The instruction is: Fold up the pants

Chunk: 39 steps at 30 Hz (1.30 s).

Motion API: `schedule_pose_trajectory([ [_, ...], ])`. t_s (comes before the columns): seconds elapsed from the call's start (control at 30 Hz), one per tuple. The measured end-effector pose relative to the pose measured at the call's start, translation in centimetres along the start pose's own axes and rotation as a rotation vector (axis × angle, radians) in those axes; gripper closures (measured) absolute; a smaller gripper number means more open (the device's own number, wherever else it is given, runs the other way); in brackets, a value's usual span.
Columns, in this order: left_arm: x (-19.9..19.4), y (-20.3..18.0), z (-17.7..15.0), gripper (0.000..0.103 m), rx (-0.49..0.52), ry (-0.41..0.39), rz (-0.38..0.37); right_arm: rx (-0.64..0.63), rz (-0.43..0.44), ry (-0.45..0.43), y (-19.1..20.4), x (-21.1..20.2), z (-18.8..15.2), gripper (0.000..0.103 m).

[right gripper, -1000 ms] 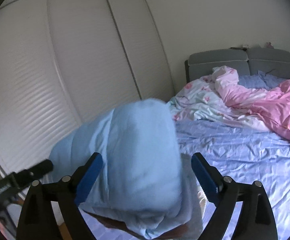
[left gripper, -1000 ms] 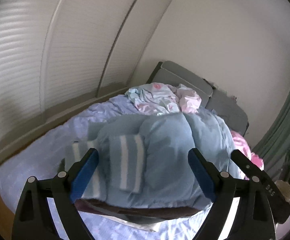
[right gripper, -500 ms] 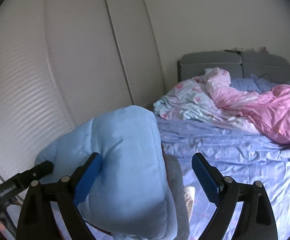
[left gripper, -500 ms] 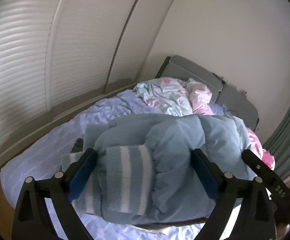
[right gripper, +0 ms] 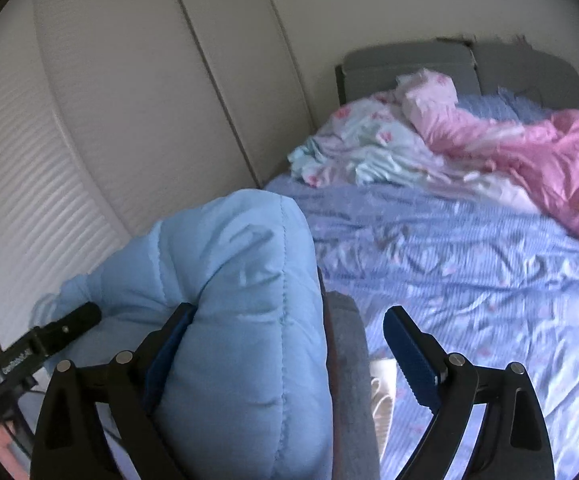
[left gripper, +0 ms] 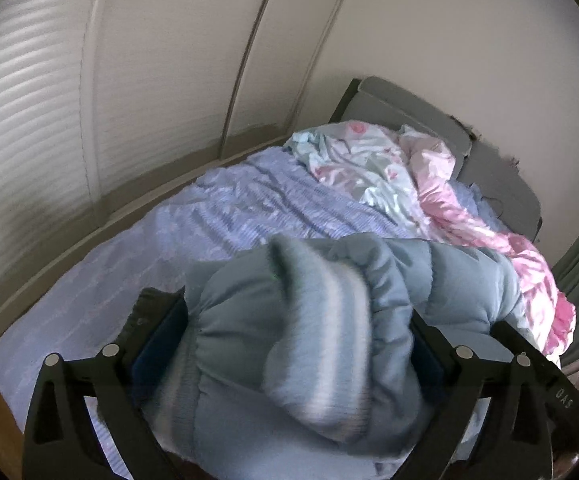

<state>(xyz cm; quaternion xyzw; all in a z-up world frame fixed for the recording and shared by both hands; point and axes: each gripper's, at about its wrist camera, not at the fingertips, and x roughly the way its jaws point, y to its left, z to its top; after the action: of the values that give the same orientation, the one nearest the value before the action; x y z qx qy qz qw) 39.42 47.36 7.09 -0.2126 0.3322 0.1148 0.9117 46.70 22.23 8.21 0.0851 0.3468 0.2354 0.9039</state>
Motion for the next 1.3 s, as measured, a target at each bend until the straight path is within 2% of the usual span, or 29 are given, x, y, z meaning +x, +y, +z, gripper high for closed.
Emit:
schedule_pose_trajectory([
  [0.07, 1.6, 0.4, -0.6, 0.000, -0.012, 0.018, -0.003, 0.007, -0.014, 0.018, -0.4, 1.3, -0.5, 0.010],
  [0.17, 2.7, 0.8, -1.2, 0.000, -0.048, 0.052, -0.051, 0.001, -0.045, 0.028, -1.0, 2.6, -1.4, 0.010],
  [0.27, 2.2, -0.1, -1.2, 0.000, -0.032, 0.039, -0.029, -0.032, -0.099, 0.007, -1.2, 2.7, -2.0, 0.010],
  [0.4, -0.6, -0.4, -0.3, 0.000, -0.053, -0.006, -0.022, 0.024, -0.067, -0.011, -1.3, 1.1, -1.2, 0.009],
  [0.5, -2.3, -0.2, 0.5, 0.000, -0.083, -0.018, -0.026, -0.015, -0.045, -0.054, 0.3, -1.5, 0.0, 0.008],
  [0.57, -3.5, -0.2, 0.9, 0.000, -0.097, -0.031, -0.008, -0.032, -0.037, -0.072, 1.3, -2.7, 0.5, 0.008],
  [0.63, -4.8, -0.6, 1.4, 0.000, -0.095, -0.054, 0.032, -0.046, 0.006, -0.092, 2.4, -4.1, 1.1, 0.008],
  [0.73, -7.2, -2.4, 2.0, 0.000, -0.028, -0.129, 0.095, -0.092, 0.031, -0.116, 4.2, -5.4, 1.4, 0.008],
  [0.83, -9.1, -3.5, 2.0, 0.000, 0.000, -0.172, 0.089, -0.138, 0.037, -0.127, 5.4, -6.4, 1.4, 0.008],
  [1.0, -11.7, -4.7, 1.0, 0.000, 0.040, -0.197, 0.069, -0.130, 0.054, -0.124, 5.3, -7.3, 0.9, 0.008],
  [1.13, -15.7, -6.1, -1.1, 0.000, 0.085, -0.251, 0.063, -0.125, 0.085, -0.151, 4.1, -9.8, 0.3, 0.008],
  [1.23, -19.1, -7.6, -3.7, 0.000, 0.150, -0.286, 0.120, -0.144, 0.114, -0.212, 2.9, -13.7, -0.8, 0.008],
  [1.3, -20.9, -8.4, -5.8, 0.000, 0.200, -0.293, 0.158, -0.155, 0.103, -0.248, 2.1, -16.3, -1.9, 0.008],
])
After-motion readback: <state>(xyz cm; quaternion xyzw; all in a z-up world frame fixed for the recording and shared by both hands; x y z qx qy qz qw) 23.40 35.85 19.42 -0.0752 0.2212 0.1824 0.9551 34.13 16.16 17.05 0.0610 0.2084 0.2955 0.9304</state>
